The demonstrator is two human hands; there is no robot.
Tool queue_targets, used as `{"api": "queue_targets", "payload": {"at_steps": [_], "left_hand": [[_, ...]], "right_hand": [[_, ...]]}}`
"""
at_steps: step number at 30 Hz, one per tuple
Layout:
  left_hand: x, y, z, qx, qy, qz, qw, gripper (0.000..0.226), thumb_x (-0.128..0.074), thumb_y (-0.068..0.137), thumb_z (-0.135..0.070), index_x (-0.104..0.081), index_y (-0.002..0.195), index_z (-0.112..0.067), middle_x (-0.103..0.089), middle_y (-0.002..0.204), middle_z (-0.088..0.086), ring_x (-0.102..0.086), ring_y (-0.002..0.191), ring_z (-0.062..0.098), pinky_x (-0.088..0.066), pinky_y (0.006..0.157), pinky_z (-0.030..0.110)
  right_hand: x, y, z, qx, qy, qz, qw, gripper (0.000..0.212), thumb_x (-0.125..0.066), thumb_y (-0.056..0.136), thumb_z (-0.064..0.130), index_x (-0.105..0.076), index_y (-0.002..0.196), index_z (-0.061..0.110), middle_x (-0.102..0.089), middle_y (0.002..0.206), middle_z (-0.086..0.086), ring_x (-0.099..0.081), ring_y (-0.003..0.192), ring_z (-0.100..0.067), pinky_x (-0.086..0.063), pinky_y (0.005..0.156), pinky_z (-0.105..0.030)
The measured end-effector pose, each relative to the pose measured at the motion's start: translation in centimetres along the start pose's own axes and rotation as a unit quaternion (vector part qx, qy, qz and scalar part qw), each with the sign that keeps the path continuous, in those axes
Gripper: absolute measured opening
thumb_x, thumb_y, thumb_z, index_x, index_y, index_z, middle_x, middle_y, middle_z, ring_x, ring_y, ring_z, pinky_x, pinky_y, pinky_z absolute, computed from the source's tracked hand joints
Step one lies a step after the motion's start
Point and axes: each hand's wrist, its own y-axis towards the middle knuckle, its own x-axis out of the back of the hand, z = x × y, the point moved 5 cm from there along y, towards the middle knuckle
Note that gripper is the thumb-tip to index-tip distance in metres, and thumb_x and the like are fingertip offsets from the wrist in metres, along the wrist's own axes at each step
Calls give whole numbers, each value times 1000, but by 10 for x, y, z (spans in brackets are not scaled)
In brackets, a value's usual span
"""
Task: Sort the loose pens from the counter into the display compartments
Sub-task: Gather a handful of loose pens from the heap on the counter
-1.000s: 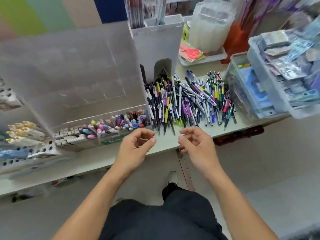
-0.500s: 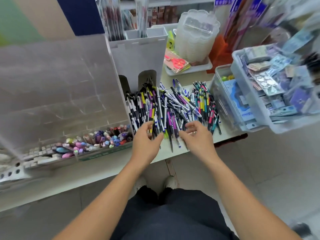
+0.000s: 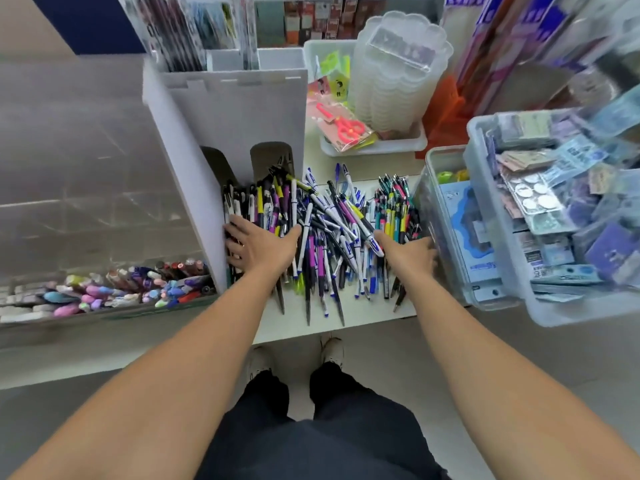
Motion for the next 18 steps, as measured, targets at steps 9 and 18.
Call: {"api": "queue_targets", "payload": {"at_steps": [9, 18], "left_hand": [[-8, 12, -10, 61, 64, -89, 992, 140, -74, 66, -78, 2, 158, -4, -7, 163, 19, -18, 145, 39, -32, 112, 57], [-15, 16, -6, 47, 47, -94, 993, 141, -74, 64, -79, 1, 158, -6, -8, 162, 21, -16, 144, 39, -30, 115, 52]], "right_hand": [[-33, 22, 14, -43, -32, -27, 998, 140, -63, 65, 88, 2, 159, 7, -9, 161, -29, -15, 148, -46, -25, 117, -61], [-33, 25, 17, -1, -105, -52, 993, 145, -56, 58, 96, 1, 159, 10, -17, 160, -22, -23, 143, -45, -30, 112, -63]]}}
